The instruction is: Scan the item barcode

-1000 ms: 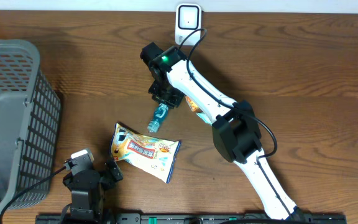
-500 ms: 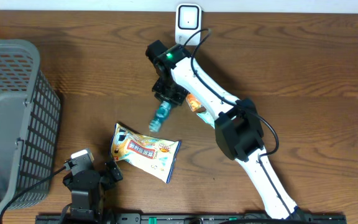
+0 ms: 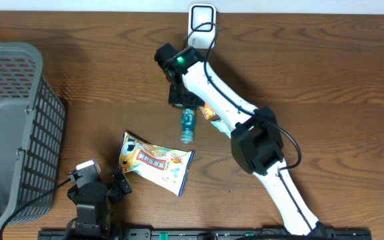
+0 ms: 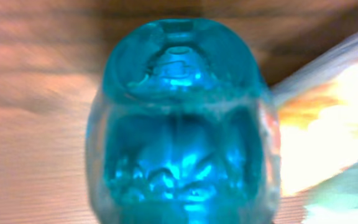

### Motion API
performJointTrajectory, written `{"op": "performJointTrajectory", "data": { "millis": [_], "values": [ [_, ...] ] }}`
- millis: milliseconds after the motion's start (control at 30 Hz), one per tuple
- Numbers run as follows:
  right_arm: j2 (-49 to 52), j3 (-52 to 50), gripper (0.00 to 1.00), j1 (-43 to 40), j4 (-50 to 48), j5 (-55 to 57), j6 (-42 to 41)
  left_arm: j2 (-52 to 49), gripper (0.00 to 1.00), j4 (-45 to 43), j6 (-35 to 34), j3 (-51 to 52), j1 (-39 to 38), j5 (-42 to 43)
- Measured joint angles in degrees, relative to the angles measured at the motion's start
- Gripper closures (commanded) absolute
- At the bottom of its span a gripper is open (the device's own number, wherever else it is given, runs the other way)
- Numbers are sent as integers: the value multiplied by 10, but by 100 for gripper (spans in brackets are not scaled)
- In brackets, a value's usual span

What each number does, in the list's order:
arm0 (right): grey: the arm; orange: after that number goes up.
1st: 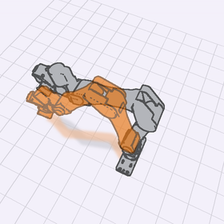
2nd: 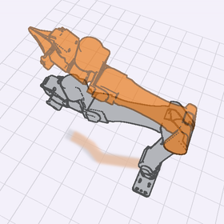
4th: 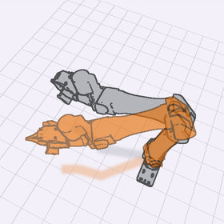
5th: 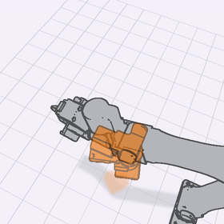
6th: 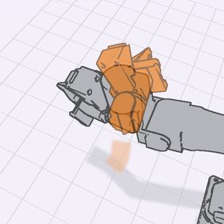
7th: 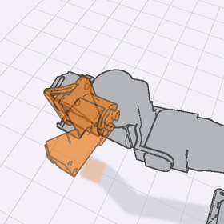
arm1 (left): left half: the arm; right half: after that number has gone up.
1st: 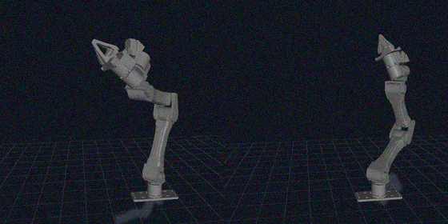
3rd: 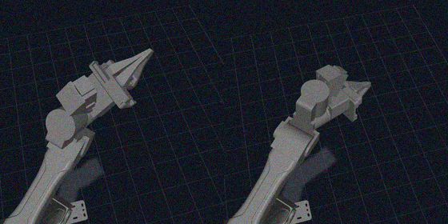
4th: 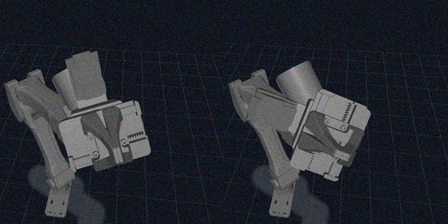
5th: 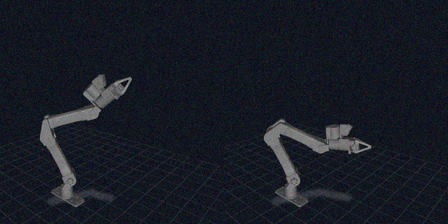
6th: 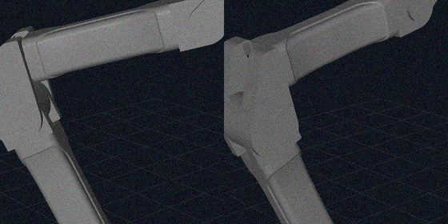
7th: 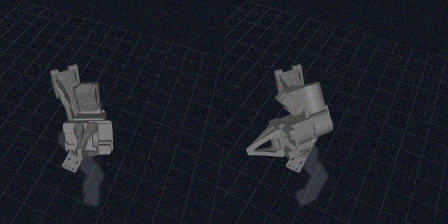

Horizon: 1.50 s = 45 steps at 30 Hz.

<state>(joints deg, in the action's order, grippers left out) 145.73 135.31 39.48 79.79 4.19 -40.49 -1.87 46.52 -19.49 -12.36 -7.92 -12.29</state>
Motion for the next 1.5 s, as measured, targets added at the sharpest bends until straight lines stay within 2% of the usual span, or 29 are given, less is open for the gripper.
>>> {"op": "performJointTrajectory", "data": {
  "millis": [133, 200, 233, 300, 433, 500, 633, 767, 833, 900, 1033, 1067, 1100, 1133, 1267, 1367, 1500],
  "values": [
    [0, 0, 98, 17, 25, 32, 183, 0, 2, 0, 0, 0, 0, 0],
    [0, 0, 91, 29, 56, 34, 277, 0, 2, 0, 0, 0, 0, 0],
    [0, -1, 90, 34, 67, 35, 313, 0, 2, 0, 0, 0, 0, 0],
    [0, -7, 97, 46, 69, 39, 376, 0, 2, 0, 0, 0, 0, 0],
    [-3, -28, 97, 65, 21, 55, 440, 0, 2, 0, 0, 0, 0, 0],
    [-11, -43, 87, 72, 4, 62, 456, 0, 2, 0, 0, 0, 0, 0],
    [-25, -72, 76, 82, -13, 74, 472, 0, 2, 0, 0, 0, 0, 0],
    [-32, -88, 75, 91, -14, 84, 506, 0, 2, 0, 0, 0, 0, 0],
    [-33, -91, 69, 93, -15, 85, 536, 0, 2, 0, 0, 0, 0, 0],
    [-33, -93, 48, 95, -21, 87, 577, 0, 2, 0, 0, 0, 0, 0],
    [-33, -103, 40, 97, -20, 120, 652, 0, 2, 0, 0, 0, 0, 0],
    [-33, -103, 38, 97, -17, 128, 654, 0, 2, 0, 0, 0, 0, 0],
    [-33, -103, 24, 98, -16, 140, 657, 0, 2, 0, 0, 0, 0, 0],
    [-33, -103, 1, 99, -17, 150, 659, 0, 2, 0, 0, 0, 0, 0],
    [-40, -102, 1, 111, -35, 173, 635, 0, 2, 0, 0, 0, 0, 0],
    [-69, -98, 1, 119, -57, 176, 575, 0, 2, 0, 0, 0, 0, 0],
    [-152, -82, 1, 120, -59, 176, 383, 0, 3, 0, 0, 0, 0, 0]
  ]
}}
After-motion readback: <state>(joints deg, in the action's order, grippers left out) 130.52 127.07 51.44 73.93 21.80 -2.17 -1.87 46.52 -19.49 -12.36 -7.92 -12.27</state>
